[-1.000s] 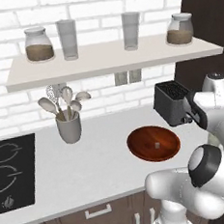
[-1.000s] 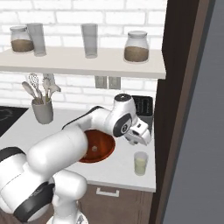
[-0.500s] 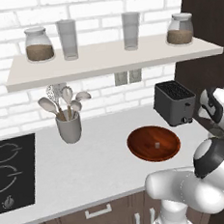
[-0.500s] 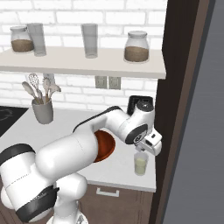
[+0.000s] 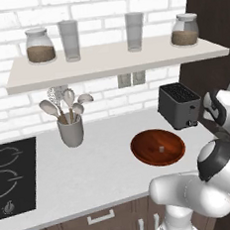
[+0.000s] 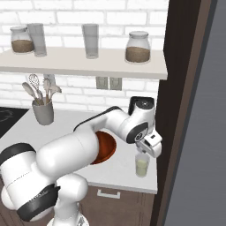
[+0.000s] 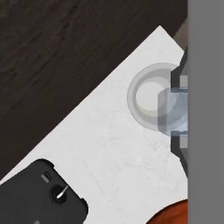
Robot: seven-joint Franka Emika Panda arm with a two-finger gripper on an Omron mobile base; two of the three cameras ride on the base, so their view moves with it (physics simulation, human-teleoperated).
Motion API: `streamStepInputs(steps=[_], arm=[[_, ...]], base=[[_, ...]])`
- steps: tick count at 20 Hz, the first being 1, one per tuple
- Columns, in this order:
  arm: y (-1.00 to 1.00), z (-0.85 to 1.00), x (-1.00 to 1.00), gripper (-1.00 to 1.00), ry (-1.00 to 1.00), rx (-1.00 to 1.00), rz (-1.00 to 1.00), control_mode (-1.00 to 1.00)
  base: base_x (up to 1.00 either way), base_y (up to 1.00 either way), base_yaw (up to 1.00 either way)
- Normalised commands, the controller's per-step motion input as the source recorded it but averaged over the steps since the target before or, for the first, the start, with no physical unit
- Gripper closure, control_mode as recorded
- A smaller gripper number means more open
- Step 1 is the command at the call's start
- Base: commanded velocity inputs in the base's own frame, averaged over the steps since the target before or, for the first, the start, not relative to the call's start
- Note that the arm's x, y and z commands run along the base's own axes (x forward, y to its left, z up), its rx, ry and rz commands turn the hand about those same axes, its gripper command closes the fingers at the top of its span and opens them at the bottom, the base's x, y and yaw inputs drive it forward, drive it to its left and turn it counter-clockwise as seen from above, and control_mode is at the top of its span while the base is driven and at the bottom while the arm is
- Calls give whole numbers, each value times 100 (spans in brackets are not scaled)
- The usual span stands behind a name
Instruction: Grab a lemon wedge from the fridge and one ice cube from the ice bowl, and put them in the glass of lemonade.
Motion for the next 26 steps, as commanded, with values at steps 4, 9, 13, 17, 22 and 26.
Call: streamStepInputs(steps=[4,9,13,17,22,26], arm=[[0,0,0,100,6,0,-12,-100],[-13,0,0,100,4,0,-11,-100],[0,-8,11,100,4,0,-7,-100],[0,-10,6,100,3,0,-6,-100],[0,-2,0,100,0,0,-4,-100],[-7,-7,-1,100,-11,4,0,-100]], base=[[0,0,0],[0,0,0],[0,0,0],[0,0,0],[0,0,0],[0,0,0]])
